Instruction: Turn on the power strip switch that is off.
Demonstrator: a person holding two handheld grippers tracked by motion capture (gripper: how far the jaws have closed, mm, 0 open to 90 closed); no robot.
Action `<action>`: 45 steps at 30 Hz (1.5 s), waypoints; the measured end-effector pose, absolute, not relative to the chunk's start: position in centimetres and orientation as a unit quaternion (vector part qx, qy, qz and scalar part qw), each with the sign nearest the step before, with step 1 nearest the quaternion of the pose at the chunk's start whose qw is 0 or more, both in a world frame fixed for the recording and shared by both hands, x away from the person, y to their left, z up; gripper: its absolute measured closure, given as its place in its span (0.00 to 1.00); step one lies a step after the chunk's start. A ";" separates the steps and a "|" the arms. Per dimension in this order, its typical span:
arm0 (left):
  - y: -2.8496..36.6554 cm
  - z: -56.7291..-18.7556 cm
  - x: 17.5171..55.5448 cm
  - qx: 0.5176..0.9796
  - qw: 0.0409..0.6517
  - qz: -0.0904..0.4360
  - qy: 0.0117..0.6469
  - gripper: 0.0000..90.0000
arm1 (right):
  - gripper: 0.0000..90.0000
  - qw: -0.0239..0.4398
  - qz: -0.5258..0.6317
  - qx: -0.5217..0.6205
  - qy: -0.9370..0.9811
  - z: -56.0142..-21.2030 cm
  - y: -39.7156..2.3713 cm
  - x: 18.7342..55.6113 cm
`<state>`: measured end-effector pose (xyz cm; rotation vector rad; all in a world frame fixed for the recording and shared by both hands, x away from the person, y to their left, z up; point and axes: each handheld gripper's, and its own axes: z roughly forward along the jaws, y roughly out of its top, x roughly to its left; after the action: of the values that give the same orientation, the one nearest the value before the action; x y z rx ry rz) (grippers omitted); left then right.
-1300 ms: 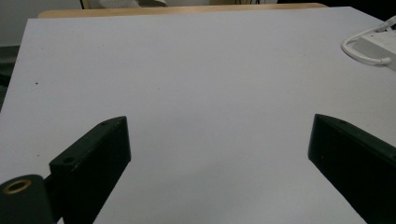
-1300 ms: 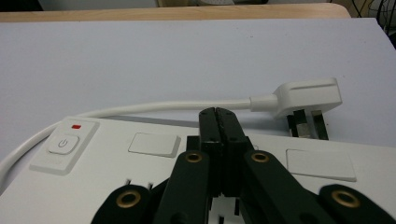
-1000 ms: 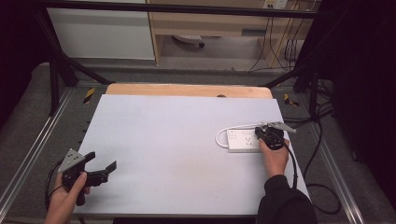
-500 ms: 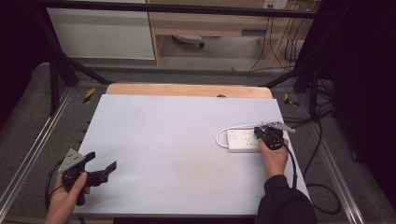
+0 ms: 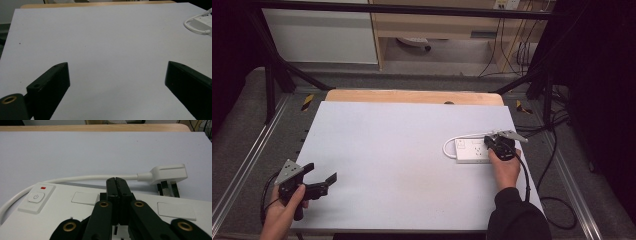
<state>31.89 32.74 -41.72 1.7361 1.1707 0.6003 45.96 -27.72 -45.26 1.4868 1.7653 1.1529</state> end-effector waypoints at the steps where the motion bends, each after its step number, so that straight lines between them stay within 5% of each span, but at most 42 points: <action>1: 32.7 -41.7 31.9 0.706 0.463 0.244 0.476 0.07 | 1.00 0.278 0.429 0.553 0.658 -45.3 -27.7 46.0; 45: 32.9 -41.7 31.9 0.705 0.462 0.246 0.479 0.07 | 1.00 0.275 0.437 0.549 0.657 -45.2 -27.7 46.0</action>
<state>31.91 32.88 -41.73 1.7329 1.1793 0.6044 45.99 -27.74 -45.17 1.4771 1.7661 1.1743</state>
